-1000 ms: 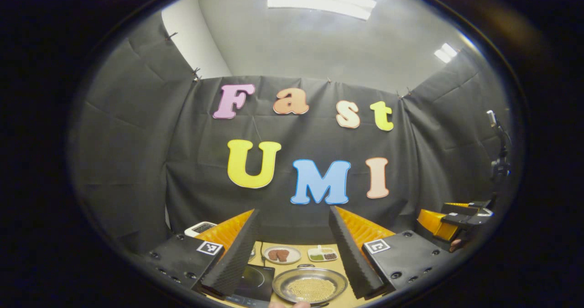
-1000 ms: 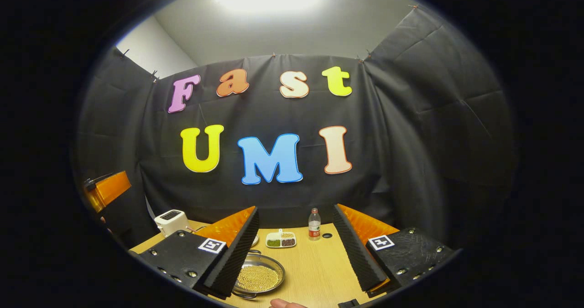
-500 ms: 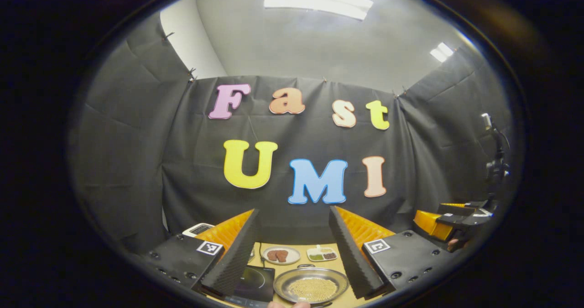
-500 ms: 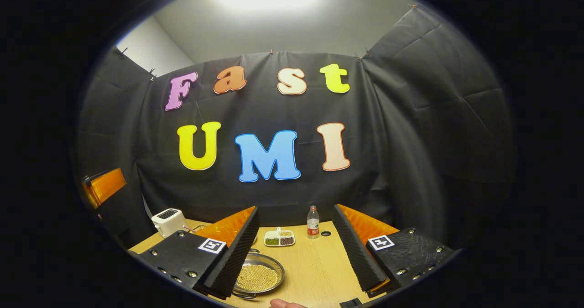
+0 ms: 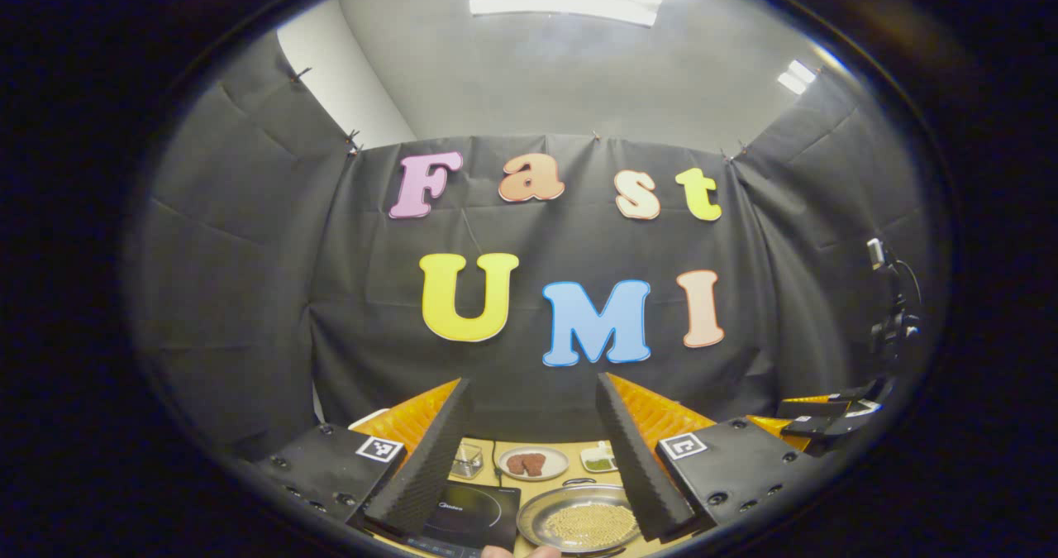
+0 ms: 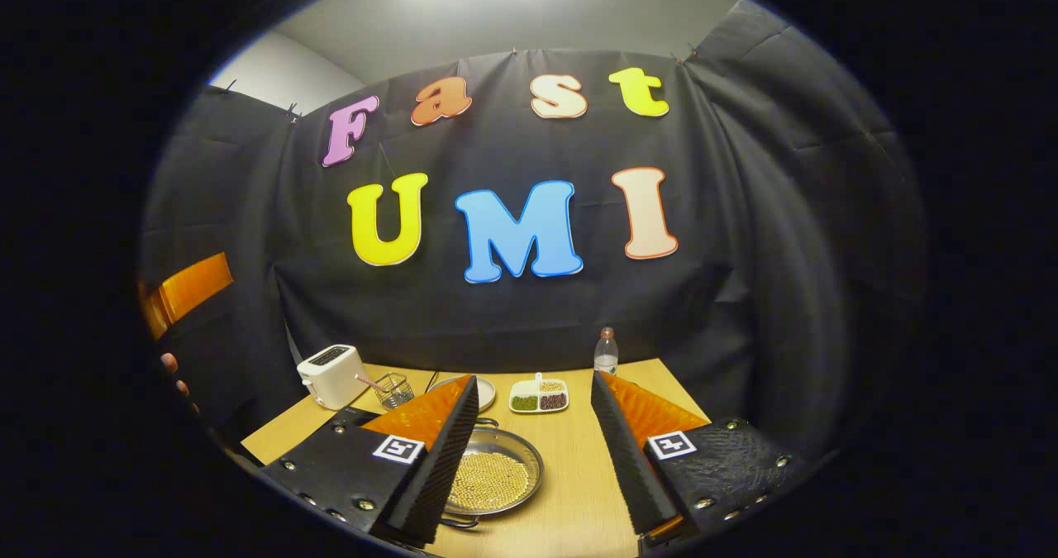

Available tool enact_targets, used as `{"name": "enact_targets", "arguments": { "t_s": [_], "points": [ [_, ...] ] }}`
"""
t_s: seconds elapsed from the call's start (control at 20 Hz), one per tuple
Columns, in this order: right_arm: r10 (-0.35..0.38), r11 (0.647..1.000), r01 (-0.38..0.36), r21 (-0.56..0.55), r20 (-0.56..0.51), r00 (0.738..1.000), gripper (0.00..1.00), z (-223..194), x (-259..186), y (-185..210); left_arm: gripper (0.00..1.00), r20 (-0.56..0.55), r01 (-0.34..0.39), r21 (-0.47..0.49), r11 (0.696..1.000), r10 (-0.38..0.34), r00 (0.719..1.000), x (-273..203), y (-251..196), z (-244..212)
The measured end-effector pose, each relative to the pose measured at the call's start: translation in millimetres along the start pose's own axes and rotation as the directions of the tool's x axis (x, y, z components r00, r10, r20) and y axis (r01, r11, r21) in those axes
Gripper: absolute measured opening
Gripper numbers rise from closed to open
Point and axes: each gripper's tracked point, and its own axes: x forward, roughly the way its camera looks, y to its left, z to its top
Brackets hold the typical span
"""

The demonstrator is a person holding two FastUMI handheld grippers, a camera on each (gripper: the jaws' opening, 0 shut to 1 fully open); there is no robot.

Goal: First push the handle of the pot to place it horizontally, then grasp the pot with both hands and set it on the induction cooktop.

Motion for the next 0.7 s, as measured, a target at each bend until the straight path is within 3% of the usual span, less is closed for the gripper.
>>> {"name": "enact_targets", "arguments": {
  "t_s": [0.05,0.2,0.25,0.35,0.45,0.55,0.7],
  "points": [
    [0.006,1.0,-0.006,0.001,-0.028,1.0,0.72,-10,8,1,0.99,-0.006,-0.005,0.002,1.0,0.005,1.0,2,-1,-5],
    [0.046,0.999,-0.048,-0.011,-0.139,0.989,0.53,-41,22,9,0.97,-0.023,-0.023,0.003,1.0,0.023,0.999,6,-2,-15],
    [0.091,0.996,-0.092,0.001,-0.172,0.981,0.17,-56,27,17,0.99,-0.031,-0.032,0.005,0.999,0.032,0.999,7,-2,-18],
    [0.144,0.989,-0.147,0.006,-0.257,0.956,0.21,-78,30,36,0.97,-0.044,-0.046,0.014,0.999,0.047,0.998,7,0,-23],
    [0.19,0.981,-0.193,0.024,-0.335,0.923,0.02,-103,33,49,0.99,-0.058,-0.059,0.028,0.998,0.06,0.997,7,2,-28],
    [0.25,0.967,-0.248,0.06,-0.413,0.876,0.09,-127,31,69,0.97,-0.067,-0.072,0.031,0.997,0.074,0.995,7,4,-32],
    [0.318,0.946,-0.304,0.116,-0.529,0.787,0.08,-166,27,95,0.99,-0.085,-0.1,0.025,0.995,0.102,0.991,3,7,-32]
  ]
}}
